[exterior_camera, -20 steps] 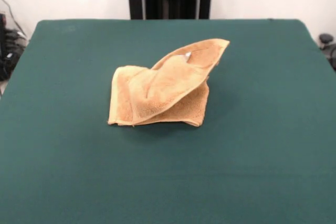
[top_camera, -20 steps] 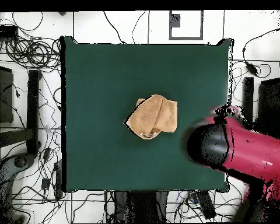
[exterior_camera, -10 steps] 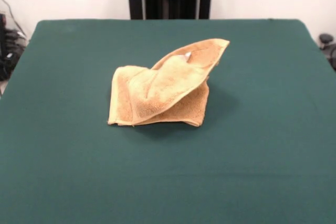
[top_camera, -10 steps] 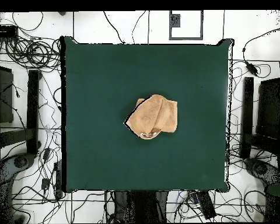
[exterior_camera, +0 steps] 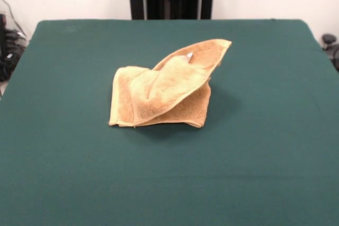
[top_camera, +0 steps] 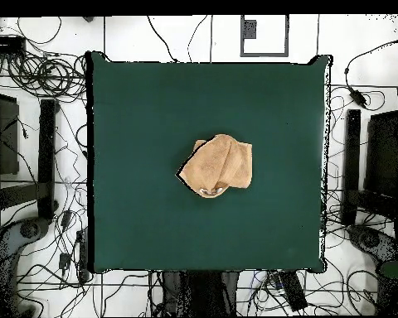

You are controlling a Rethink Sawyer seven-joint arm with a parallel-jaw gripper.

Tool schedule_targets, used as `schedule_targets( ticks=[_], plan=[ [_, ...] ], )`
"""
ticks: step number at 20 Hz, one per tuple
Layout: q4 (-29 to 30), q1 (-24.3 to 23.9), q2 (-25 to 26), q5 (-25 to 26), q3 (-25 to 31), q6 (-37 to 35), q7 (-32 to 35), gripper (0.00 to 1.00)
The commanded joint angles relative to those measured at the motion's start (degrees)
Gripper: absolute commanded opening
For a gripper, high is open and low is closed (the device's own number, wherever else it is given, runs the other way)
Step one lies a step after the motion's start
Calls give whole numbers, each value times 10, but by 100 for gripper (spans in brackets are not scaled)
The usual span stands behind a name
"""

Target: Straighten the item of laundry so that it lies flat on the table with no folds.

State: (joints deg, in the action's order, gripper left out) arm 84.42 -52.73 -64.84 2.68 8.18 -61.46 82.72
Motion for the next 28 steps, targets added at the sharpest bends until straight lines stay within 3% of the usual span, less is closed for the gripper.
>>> schedule_targets(
  ticks=[1,3,6,11,17,23,27,28],
  plan=[
    [135,24,5,-22,77,68,-117,100],
    [147,43,-10,1,49,81,-74,100],
    [193,35,-21,6,37,120,-80,100],
    [273,31,-15,-4,44,239,-38,100],
    [284,58,-22,25,25,291,17,100],
    [327,51,-23,-9,46,337,23,100],
    [296,145,-17,44,-36,340,141,100],
    [302,149,-4,33,-37,358,148,100]
  ],
)
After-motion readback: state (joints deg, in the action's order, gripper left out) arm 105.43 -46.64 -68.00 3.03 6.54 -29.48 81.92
